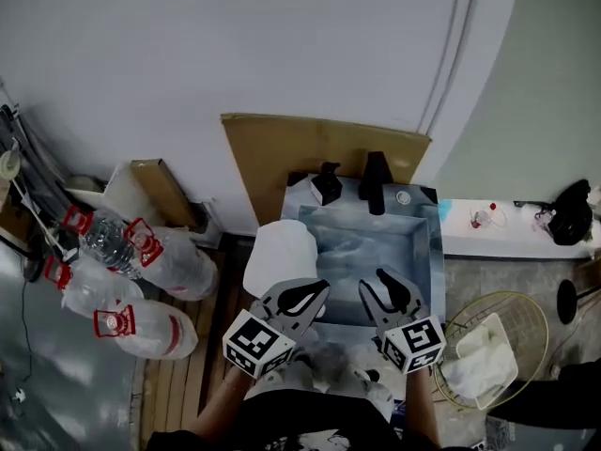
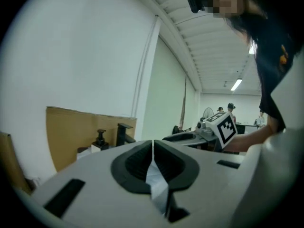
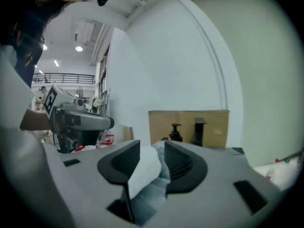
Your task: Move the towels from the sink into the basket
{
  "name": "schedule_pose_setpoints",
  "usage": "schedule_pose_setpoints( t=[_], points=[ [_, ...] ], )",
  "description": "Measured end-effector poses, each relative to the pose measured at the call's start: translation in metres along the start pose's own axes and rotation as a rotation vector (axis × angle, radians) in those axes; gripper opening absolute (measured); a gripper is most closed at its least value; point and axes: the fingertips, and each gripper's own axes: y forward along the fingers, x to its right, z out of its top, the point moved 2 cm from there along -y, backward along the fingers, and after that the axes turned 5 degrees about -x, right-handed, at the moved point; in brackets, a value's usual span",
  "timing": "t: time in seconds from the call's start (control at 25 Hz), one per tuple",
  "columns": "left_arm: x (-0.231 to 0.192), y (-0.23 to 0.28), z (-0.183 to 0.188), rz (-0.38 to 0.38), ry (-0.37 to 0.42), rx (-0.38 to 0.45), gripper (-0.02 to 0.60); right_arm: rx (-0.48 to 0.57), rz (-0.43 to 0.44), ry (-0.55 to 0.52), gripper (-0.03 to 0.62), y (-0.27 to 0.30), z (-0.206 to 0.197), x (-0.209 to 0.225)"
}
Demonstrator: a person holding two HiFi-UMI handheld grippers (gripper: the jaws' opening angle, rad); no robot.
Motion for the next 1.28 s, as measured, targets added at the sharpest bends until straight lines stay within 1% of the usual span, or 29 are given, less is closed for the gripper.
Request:
schedule_pose_setpoints(
  t=[0.16,0.28,0.4,0.48,0.56,0.68,0.84,0.92,1.0,1.08,1.16,1.28],
  points=[
    [-0.034,-0.046,-0.019,0.121,-0.059,0.009,0.014,-0.065,0.153,-0.054,0.192,0.052,-0.005,-0.059],
    [-0.057,-0.076,-0.028,0.201,-0.081,0.011,0.014,-0.13,0.251,-0.101,0.218,0.087,-0.016,-0.097],
    [-0.074,-0.105,-0.034,0.271,-0.101,0.02,0.014,-0.218,0.308,-0.158,0.275,0.12,-0.031,-0.125],
    [-0.082,-0.123,-0.038,0.313,-0.115,0.028,0.014,-0.277,0.32,-0.193,0.302,0.139,-0.043,-0.137],
    [-0.087,-0.137,-0.043,0.347,-0.128,0.033,0.014,-0.325,0.315,-0.224,0.327,0.155,-0.053,-0.144],
    [-0.091,-0.151,-0.049,0.376,-0.143,0.038,0.014,-0.379,0.275,-0.272,0.353,0.175,-0.065,-0.149],
    [-0.092,-0.159,-0.058,0.396,-0.163,0.035,0.014,-0.469,0.245,-0.31,0.36,0.196,-0.087,-0.153],
    [-0.092,-0.16,-0.058,0.398,-0.164,0.035,0.014,-0.507,0.206,-0.333,0.36,0.203,-0.097,-0.152],
    [-0.093,-0.163,-0.058,0.398,-0.16,0.035,0.014,-0.521,0.157,-0.365,0.354,0.209,-0.101,-0.15],
    [-0.093,-0.165,-0.059,0.4,-0.158,0.032,0.014,-0.511,0.109,-0.383,0.304,0.214,-0.1,-0.149],
    [-0.094,-0.167,-0.06,0.404,-0.158,0.028,0.014,-0.493,0.076,-0.378,0.251,0.215,-0.099,-0.147],
    [-0.094,-0.17,-0.062,0.409,-0.16,0.024,0.014,-0.479,0.061,-0.339,0.167,0.212,-0.095,-0.144]
  ],
)
